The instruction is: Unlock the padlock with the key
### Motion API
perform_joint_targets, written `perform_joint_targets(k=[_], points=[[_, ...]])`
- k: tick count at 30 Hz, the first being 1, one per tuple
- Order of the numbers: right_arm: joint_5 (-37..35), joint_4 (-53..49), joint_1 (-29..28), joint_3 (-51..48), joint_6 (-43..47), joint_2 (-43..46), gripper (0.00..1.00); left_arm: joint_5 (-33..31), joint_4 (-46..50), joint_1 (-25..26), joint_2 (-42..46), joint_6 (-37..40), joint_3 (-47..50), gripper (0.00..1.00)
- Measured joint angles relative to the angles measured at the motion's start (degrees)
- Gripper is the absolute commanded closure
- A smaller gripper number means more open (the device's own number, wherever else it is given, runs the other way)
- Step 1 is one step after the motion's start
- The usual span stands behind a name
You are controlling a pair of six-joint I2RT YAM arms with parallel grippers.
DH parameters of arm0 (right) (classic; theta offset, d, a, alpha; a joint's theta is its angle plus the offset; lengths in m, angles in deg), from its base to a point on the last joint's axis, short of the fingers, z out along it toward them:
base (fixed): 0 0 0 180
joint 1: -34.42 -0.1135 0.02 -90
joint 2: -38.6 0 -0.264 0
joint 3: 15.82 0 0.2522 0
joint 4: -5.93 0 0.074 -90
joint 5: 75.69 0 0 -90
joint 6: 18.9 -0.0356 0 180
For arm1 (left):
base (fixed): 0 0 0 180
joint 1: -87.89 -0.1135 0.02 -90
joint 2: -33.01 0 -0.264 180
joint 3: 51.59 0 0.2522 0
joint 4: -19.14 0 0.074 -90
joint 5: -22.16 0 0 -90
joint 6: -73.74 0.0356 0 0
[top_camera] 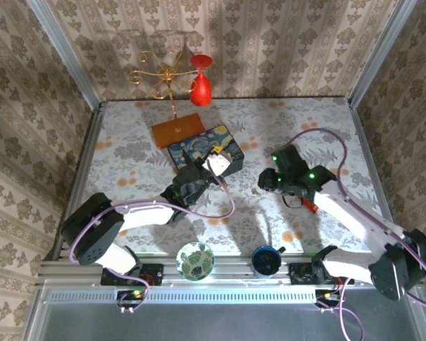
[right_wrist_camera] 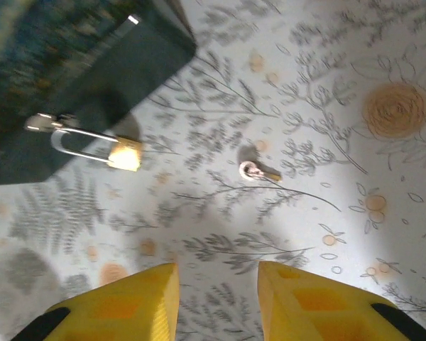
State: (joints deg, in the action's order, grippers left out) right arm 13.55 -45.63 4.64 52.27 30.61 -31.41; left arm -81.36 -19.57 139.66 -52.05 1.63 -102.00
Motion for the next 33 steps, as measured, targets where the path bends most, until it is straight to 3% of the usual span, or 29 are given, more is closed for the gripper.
perform_joint_targets(k=[7,15,33], points=[[-3.85,-1.42,-2.91,4.20,2.05,-14.25,0.66,-2.84,8.74,-1.46,6.14,-9.25,0.87,0.00],[-4.50,1.62,-2.69,5.77,-0.09,-25.66,0.70,-6.19,11.82,-1.73,10.58,-13.44,4.13,0.00],[-1.03,9.84,0.55,5.84,-3.23,-30.21,0.73,-6.69,13.29,-1.73,9.16,-14.05,4.90,0.00]])
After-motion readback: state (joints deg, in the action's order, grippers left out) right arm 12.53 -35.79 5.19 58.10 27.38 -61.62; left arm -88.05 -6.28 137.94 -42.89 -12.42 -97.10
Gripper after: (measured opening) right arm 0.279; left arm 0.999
